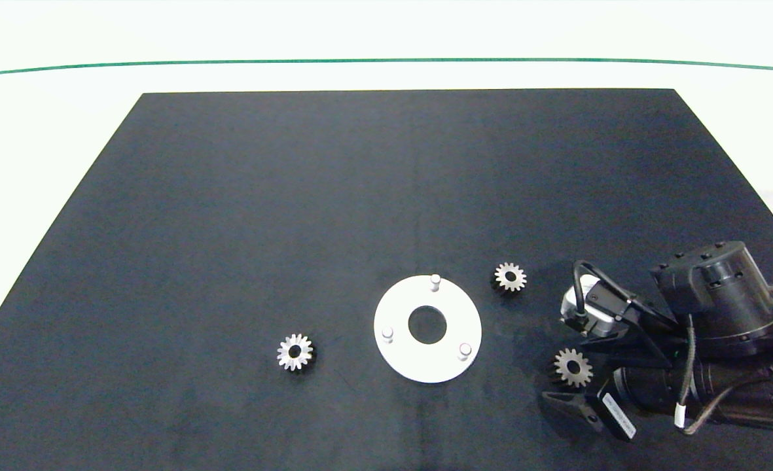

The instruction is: Install three planetary gears onto the carrier pins

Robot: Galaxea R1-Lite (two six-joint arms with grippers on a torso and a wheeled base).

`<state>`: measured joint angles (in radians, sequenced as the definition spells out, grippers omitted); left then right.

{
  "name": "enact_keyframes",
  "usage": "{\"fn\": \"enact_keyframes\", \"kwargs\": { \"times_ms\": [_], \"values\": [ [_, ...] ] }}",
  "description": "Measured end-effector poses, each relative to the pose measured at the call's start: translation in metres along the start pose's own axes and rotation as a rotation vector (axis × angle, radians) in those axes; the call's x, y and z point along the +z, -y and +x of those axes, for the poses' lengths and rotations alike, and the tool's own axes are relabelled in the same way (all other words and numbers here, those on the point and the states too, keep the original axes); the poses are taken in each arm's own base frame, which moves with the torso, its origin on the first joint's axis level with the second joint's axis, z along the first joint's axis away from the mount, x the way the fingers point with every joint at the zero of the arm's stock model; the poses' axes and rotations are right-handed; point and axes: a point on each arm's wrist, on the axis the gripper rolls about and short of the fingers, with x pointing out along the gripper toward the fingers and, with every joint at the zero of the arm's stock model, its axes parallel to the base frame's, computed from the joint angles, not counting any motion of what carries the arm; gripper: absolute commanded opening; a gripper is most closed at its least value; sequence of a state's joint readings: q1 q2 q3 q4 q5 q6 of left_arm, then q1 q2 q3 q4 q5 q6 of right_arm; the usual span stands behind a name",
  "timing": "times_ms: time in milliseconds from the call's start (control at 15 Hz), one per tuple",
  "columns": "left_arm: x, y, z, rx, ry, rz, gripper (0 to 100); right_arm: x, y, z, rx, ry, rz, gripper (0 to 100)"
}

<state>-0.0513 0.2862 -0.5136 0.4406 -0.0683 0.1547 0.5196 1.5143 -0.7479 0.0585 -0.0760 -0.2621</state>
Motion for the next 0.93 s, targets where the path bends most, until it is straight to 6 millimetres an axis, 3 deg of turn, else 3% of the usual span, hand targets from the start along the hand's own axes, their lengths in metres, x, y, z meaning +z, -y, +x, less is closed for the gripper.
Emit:
{"fn": "enact_keyframes", "kwargs": {
  "times_ms": [933],
  "values": [
    [0.0001,-0.0001,-0.0002,-0.004,0.002,0.0,100,0.0019,0.0004,0.0022,-0.003,-0.002,-0.002,51]
  ]
}}
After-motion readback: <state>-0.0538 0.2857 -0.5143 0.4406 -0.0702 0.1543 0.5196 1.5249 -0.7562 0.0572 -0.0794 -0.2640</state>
